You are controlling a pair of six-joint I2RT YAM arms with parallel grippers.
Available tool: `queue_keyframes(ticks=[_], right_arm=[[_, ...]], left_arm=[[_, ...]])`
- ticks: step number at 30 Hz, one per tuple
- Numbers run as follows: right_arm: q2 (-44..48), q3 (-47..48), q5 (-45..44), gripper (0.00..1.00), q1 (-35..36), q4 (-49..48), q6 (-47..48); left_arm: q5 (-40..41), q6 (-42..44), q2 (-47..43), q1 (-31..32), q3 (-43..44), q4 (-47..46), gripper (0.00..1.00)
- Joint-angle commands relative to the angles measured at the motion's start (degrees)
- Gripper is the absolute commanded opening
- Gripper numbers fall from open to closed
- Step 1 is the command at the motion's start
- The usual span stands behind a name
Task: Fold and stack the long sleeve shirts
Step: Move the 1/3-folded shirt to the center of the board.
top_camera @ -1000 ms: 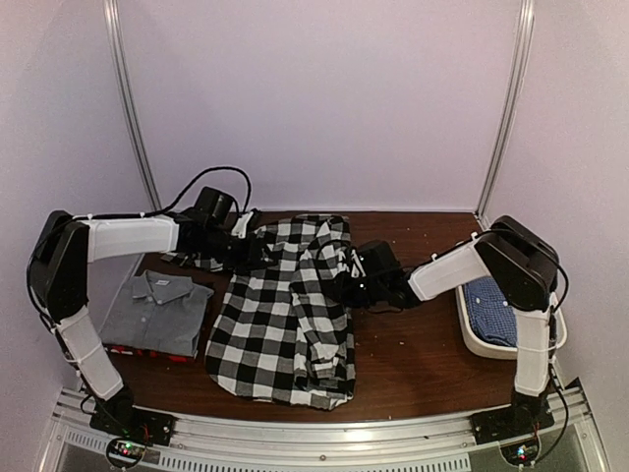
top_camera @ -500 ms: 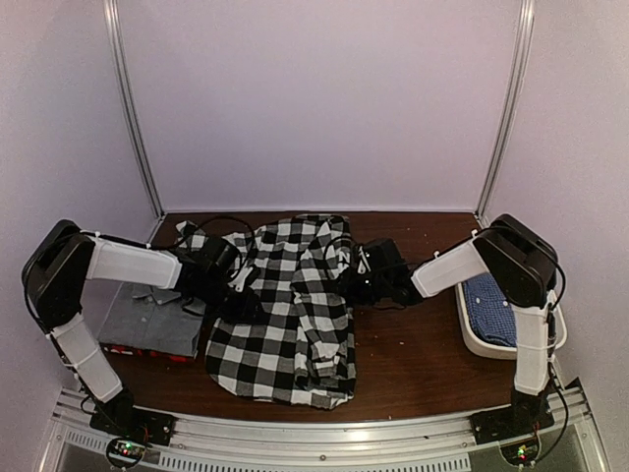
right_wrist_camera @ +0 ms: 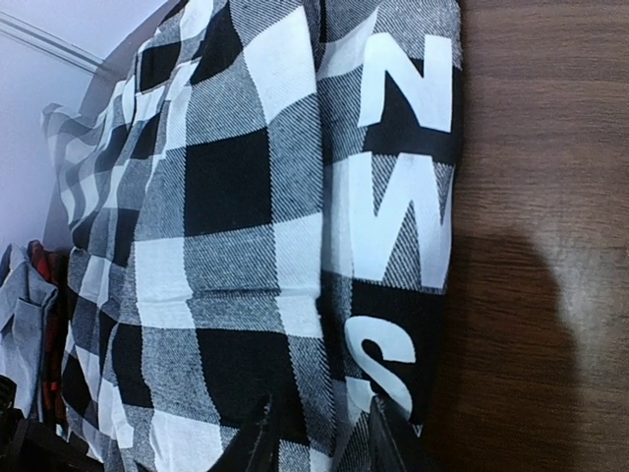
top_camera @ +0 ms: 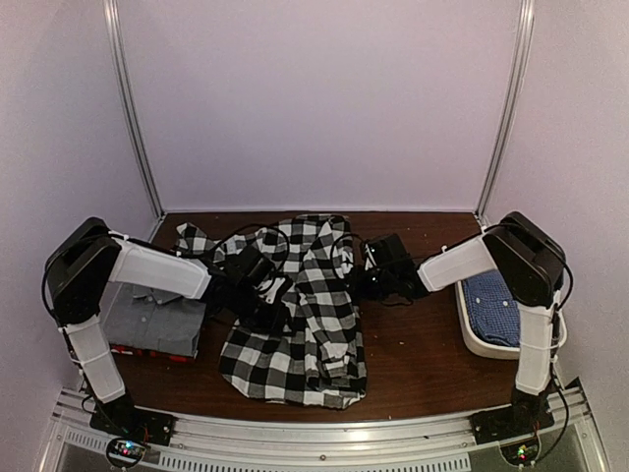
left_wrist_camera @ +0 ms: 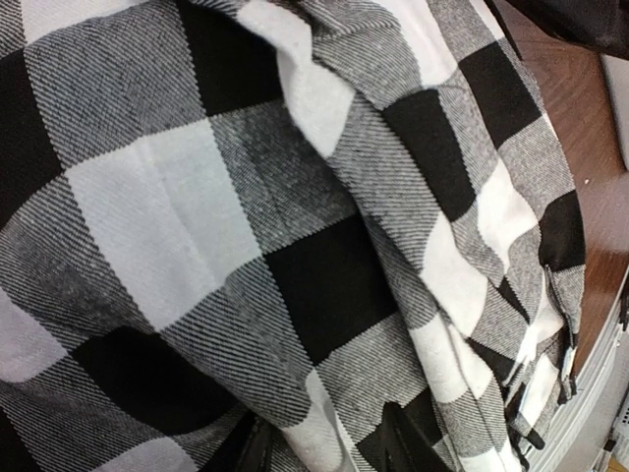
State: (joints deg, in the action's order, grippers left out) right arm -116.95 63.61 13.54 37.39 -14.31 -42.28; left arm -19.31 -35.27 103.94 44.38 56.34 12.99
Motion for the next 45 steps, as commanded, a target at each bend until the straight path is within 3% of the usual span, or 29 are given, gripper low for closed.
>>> queue_keyframes(ticks=[1,8,16,24,33,45], right_arm=[[3.5,-0.7,-4.7,0.33,-0.8,8.2,4.0],[6.4,1.2,-8.1,0.42,-0.7,13.9,8.3],[2.4,4.7,-6.9,0.39,-0.4,17.6,8.9],[0.0,6.1,-6.7,0.29,-0.1,18.0,8.4],[-0.9,7.5,-8.2,0.01,-0.3,19.6,8.6],[2.4,3.4,-10.5,0.00,-6.8,21.1,12.8]], left_arm=[[1.3,-1.4,2.2,1.1,1.5,1.4,0.39],[5.5,-2.1,-2.2,1.1,-0.9,5.4,0.39],[7.2,-4.2,-7.9,1.1,-4.7,7.5,0.39],[9.9,-4.5,-11.6,1.1,-10.1,9.3,0.39],[8.4,-3.9,-11.9,2.5,-9.0,11.4,0.39],[7.8,-6.7,-2.6,11.1,3.0,14.5,0.37]])
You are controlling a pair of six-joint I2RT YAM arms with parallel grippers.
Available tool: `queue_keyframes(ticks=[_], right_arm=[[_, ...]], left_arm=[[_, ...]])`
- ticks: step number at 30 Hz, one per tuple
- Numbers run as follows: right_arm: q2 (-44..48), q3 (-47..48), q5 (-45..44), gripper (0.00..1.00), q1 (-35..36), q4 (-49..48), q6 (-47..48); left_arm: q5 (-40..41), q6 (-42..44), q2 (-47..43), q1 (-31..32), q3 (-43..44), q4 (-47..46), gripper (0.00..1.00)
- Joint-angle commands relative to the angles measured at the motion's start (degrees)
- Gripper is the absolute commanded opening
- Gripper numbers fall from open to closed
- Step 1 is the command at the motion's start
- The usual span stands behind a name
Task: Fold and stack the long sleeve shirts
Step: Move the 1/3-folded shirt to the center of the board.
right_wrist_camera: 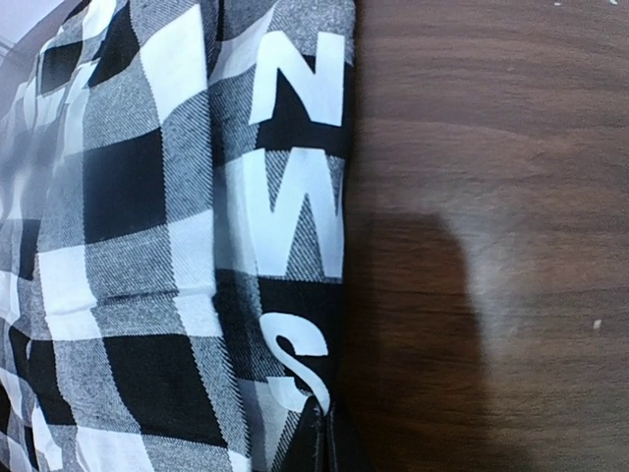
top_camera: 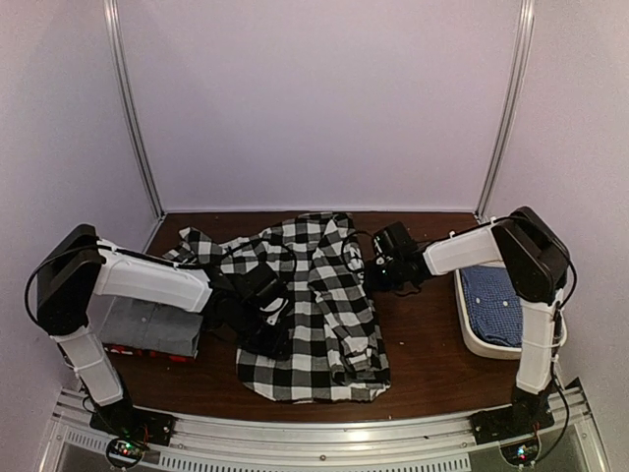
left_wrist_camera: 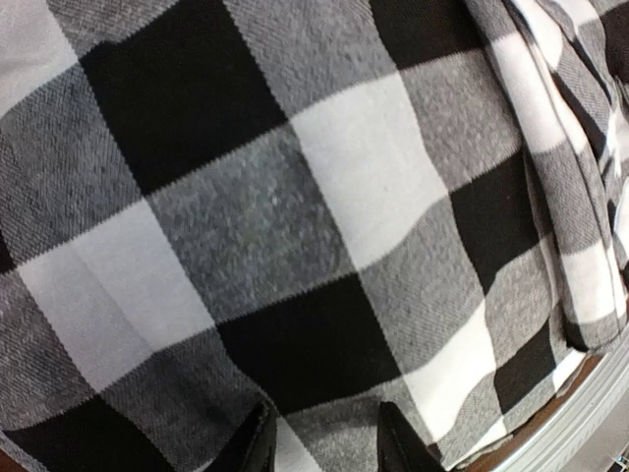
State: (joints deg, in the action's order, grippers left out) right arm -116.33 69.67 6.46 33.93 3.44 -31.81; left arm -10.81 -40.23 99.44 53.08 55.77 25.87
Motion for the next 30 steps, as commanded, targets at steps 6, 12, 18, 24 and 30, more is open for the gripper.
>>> queue_keyframes(ticks=[6,12,18,24,30], right_arm=[[4.5,-7.3,-3.0,0.00,-6.8,2.1,3.8],[5.8,-9.1,-3.2,0.00,-8.0,2.6,4.8],[7.4,-8.5,-2.3,0.16,-7.9,4.0,5.7],[12.2,-8.4,-2.3,0.40,-7.2,6.6,6.7],[17.3,-10.1,-3.4,0.53,-5.8,8.0,6.8]], left_arm=[[-0.9,-3.5,3.8,5.2,6.3,2.6,0.36],[-2.1,-4.7,4.6,7.9,6.3,2.7,0.36],[0.7,-4.9,1.7,8.6,6.9,6.0,0.35],[9.7,-4.6,-3.8,7.2,13.3,12.3,0.36],[18.1,-2.4,-8.5,-1.5,14.8,13.2,0.38]])
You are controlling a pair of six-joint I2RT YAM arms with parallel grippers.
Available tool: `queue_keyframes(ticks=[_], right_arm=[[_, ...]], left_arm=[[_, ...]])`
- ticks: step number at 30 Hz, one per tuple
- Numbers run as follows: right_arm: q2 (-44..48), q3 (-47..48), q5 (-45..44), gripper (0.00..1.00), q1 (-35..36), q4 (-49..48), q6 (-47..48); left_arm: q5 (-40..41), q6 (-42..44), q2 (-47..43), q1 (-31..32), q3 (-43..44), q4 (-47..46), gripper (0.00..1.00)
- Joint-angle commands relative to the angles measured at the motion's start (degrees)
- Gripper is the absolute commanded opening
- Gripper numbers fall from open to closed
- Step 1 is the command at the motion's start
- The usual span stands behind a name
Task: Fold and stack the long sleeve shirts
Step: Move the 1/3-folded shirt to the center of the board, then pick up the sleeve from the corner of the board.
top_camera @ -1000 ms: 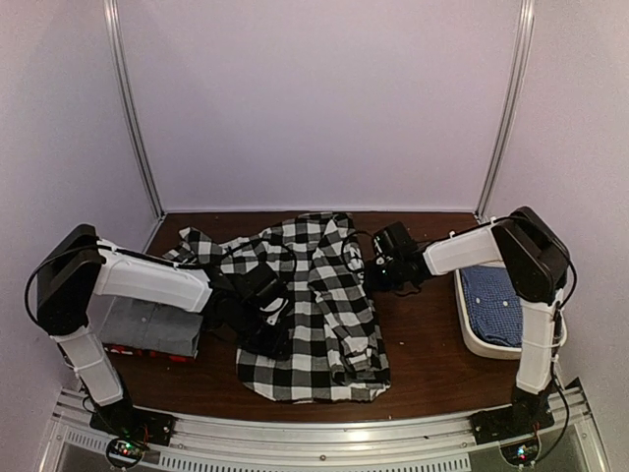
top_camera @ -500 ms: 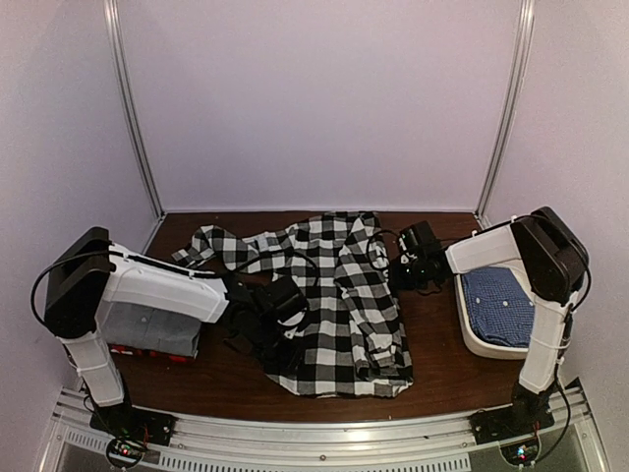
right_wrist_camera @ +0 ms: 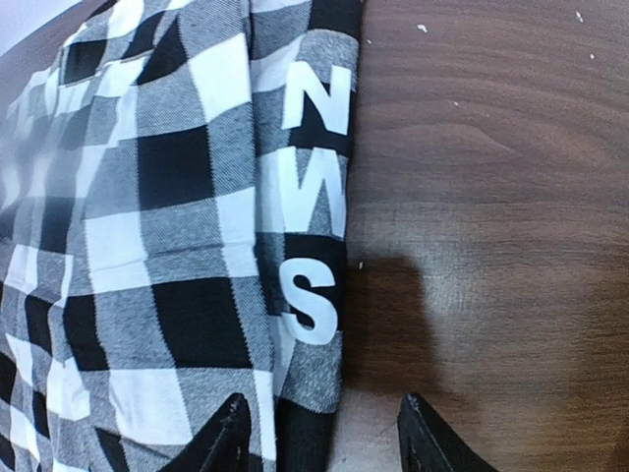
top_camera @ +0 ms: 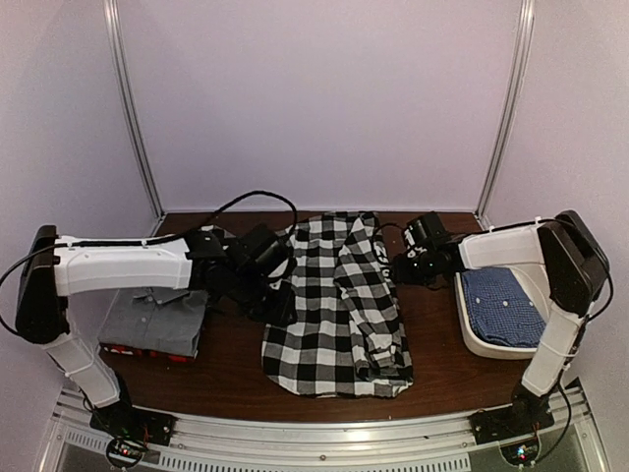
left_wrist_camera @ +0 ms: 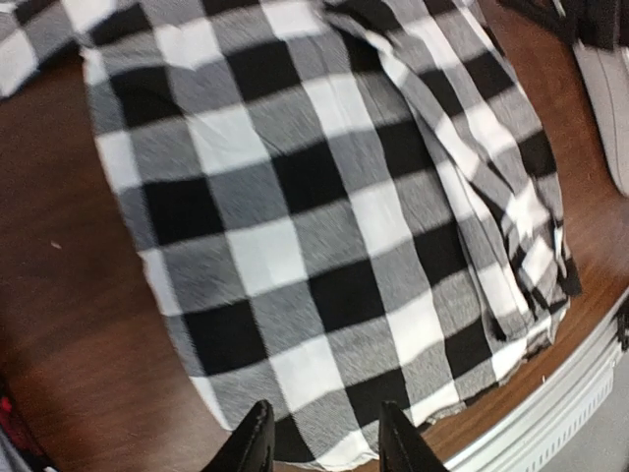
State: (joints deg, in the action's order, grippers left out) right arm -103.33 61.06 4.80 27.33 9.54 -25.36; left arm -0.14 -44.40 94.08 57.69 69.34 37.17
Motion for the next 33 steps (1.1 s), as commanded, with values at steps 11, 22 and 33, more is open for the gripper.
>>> queue_keyframes(ticks=[11,22,33], right_arm=[[15.7,-6.4,-1.1,0.68,4.7,1.9,-1.2],[28.0,-10.7,-1.1,0.75,7.9,2.6,-2.5],[35.8,-13.5,-2.1,0.79,9.6,5.6,-3.8]], left_arm=[[12.6,10.4,-6.0,-32.6,2.6,-0.8,0.42],[9.4,13.8,10.9,-49.5,9.6,-7.7,0.45],[6.7,14.3,27.1,-55.3,19.3,-7.9,0.57]])
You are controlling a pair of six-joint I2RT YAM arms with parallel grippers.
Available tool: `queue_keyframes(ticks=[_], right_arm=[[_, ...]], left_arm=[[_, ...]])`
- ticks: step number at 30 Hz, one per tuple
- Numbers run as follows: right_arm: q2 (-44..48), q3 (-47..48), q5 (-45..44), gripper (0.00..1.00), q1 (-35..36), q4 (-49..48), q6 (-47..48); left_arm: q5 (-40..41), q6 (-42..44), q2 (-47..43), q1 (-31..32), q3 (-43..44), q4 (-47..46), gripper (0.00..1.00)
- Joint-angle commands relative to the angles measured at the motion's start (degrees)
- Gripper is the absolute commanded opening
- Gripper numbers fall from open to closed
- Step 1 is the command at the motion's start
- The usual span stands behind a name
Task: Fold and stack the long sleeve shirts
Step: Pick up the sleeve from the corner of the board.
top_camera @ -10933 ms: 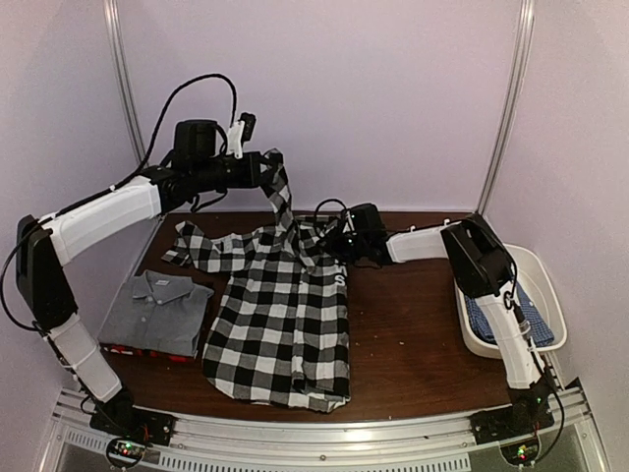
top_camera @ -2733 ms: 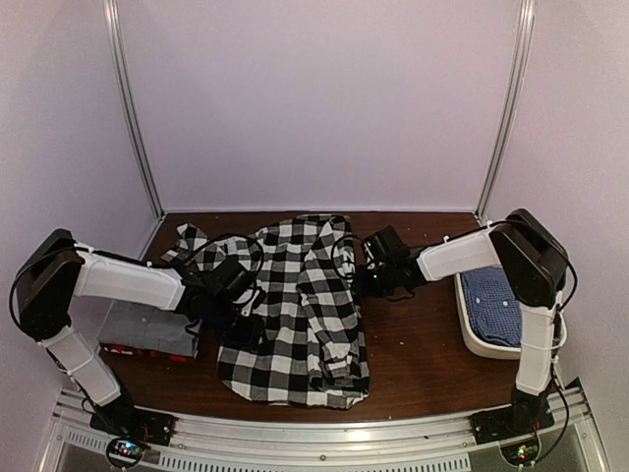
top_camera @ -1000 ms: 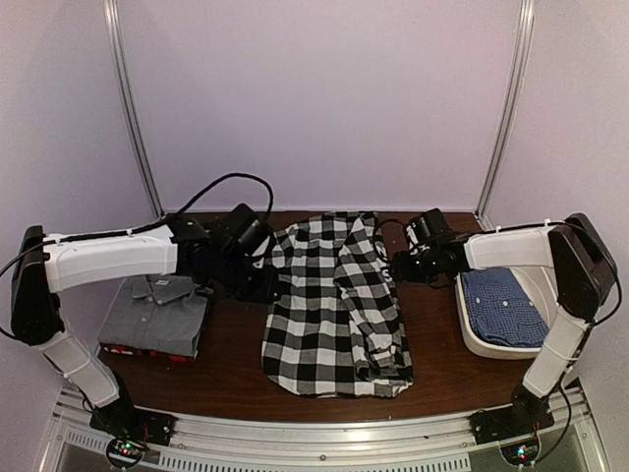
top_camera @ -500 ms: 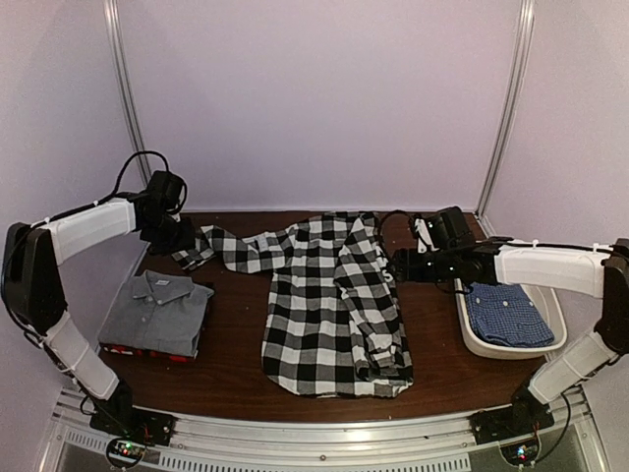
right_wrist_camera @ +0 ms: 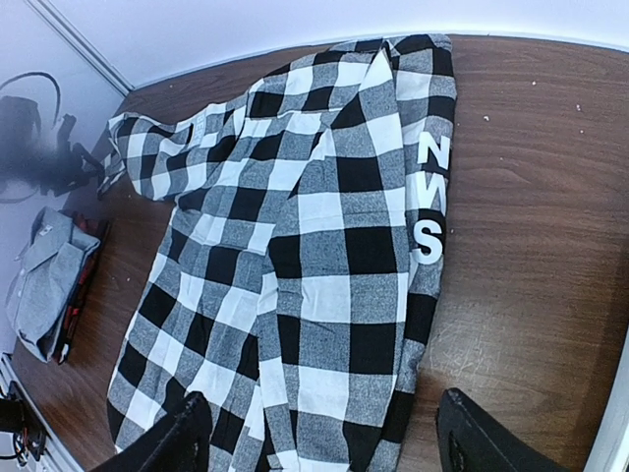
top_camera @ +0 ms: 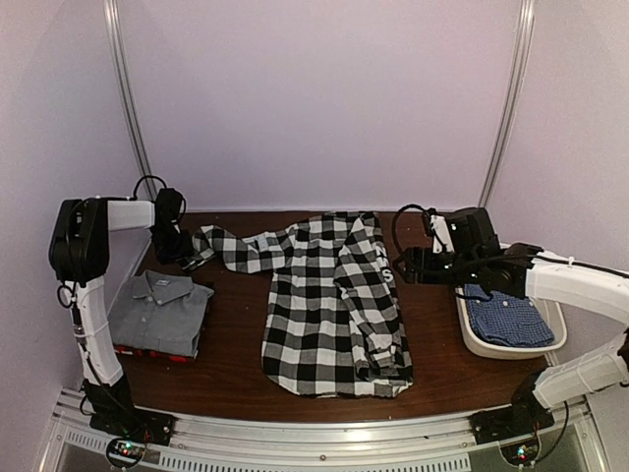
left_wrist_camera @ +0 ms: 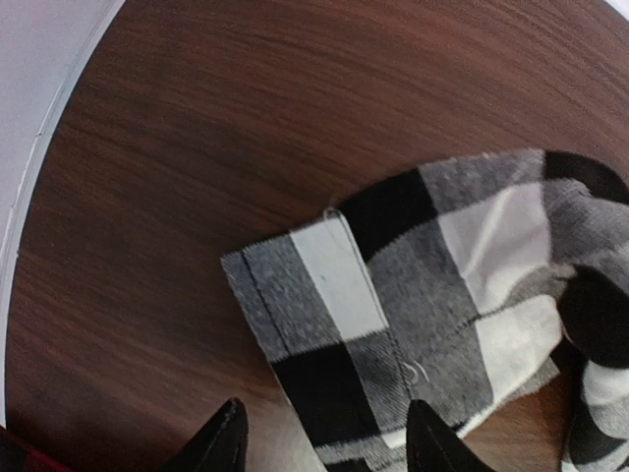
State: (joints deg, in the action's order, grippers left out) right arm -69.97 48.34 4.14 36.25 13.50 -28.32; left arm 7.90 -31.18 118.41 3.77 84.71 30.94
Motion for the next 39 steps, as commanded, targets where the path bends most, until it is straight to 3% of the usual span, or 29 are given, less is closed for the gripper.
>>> queue_keyframes(ticks=[1,7,12,21,25,35,39], right_arm=[[2.9,-0.9,-1.4,0.80,0.8,1.7,-0.8],[3.8,-1.1,-1.9,0.80,1.9,1.7,-1.1],[3.4,-1.2,-2.0,0.81,3.0,0.8,-1.7],[1.8,-1.3,-2.4,0.80,5.0,-0.1,-2.4],[1.2,-0.8,-2.6,0.80,5.4,-0.3,-2.3],[-1.1,1.3,-2.7,0.80,5.9,-0.8,-2.1],[-1.9,2.8,-3.4,0.80,6.1,-0.7,-1.9]], left_arm=[[-1.6,1.1,3.5,-1.5,4.6,-1.3,0.57],[-2.3,0.7,6.1,-1.5,5.1,-1.3,0.62],[-3.0,0.5,7.4,-1.5,4.6,-1.4,0.60],[-3.1,1.5,4.4,-1.6,4.8,-2.5,0.16],[-2.6,2.8,0.6,-1.5,6.7,-2.4,0.01],[-7.8,8.0,-11.6,0.4,9.6,-2.5,0.00],[-14.1,11.4,-16.9,3.1,10.4,-2.9,0.00]])
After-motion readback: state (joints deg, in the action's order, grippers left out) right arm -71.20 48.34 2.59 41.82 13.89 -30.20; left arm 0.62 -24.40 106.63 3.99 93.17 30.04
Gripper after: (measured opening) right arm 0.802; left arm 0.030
